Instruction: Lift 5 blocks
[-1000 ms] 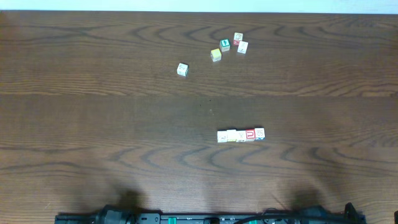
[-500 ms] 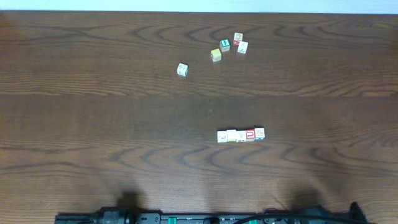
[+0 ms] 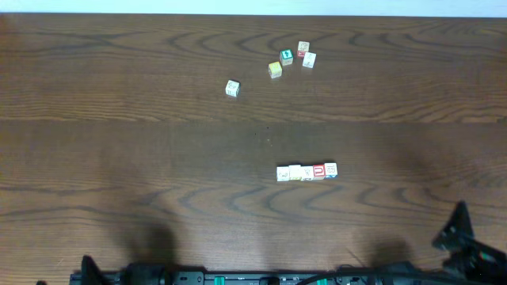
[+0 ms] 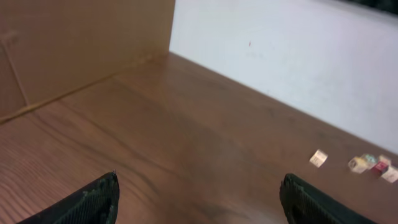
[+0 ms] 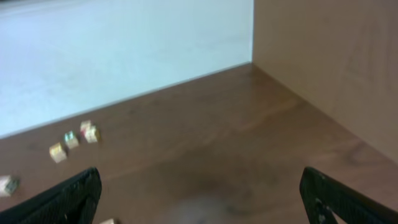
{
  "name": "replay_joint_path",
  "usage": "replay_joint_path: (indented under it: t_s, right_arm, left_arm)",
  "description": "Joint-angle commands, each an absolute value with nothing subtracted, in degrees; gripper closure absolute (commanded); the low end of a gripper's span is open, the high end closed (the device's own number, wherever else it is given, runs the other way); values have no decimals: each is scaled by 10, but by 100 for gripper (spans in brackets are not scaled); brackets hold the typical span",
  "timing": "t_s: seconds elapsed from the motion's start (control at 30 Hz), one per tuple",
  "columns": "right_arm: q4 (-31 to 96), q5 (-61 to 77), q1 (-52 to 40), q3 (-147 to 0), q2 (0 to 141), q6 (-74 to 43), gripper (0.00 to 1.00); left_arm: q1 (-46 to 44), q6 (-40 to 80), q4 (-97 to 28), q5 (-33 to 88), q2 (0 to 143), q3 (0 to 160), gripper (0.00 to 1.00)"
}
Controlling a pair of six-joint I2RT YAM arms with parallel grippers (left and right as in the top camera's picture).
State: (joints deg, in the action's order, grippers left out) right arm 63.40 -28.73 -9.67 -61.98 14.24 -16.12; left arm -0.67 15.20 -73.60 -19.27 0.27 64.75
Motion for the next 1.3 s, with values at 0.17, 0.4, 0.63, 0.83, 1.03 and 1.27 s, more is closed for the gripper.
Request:
replay_joint_path:
  t_s: [0.17,0.4,0.63,0.83,1.03,1.27]
  right_arm:
    - [547,-295,-102,-512,147,-173,1]
    - [534,-295,-102,-449,147,-173,1]
    - [417,-258,-102,-343,147,-173,1]
    - [338,-250,-102,-288,147,-178,1]
    - [256,-218,-102,-281,147,-267,1]
    - [135,-129,-102,-182,147,-94,1]
  left_arm:
    - [-8,154,-729,-183,2,591,17]
    - [-8,179,-700,-172,2,555,17]
    - [-8,179,-589,-172,2,488,17]
    - [-8,180,-448,-170,2,411,17]
    - [-8,201,-368,-203,2,328,17]
    - [-8,203,-293,-206,2,248,17]
